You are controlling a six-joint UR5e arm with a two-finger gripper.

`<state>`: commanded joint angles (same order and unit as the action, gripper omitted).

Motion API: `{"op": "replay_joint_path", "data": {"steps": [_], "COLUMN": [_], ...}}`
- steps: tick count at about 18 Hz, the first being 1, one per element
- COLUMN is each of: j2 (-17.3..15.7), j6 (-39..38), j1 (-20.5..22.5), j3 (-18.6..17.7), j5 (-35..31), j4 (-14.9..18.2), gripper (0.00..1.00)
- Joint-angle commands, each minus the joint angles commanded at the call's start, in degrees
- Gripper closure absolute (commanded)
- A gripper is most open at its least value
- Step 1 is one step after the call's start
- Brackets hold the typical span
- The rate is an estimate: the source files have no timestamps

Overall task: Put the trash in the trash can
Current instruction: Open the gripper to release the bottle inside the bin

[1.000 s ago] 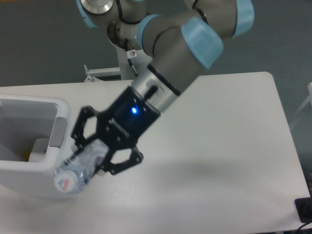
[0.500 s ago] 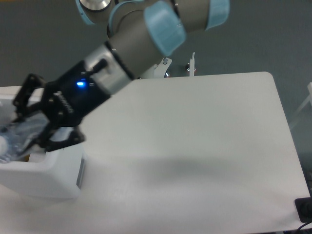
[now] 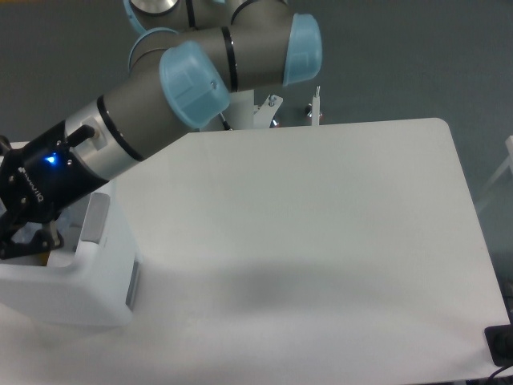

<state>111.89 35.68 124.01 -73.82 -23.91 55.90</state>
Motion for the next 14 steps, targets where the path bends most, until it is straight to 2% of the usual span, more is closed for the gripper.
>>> {"op": "replay_joint_path", "data": {"steps": [4,6,10,14], "j2": [0.09,-0.26,0.26,3.42], "j6": [-0.26,-0.18,0.0,0.7], "j1": [0.52,2.8,9.21,18.52], "j3": [-1.58,-2.9,-4.13,-5.1], "j5": [0.0,0.0,0.0,0.35], "j4": [0.09,0.09,0.09,-0.35], "gripper": [0.0,0.0,0.0,0.0]}}
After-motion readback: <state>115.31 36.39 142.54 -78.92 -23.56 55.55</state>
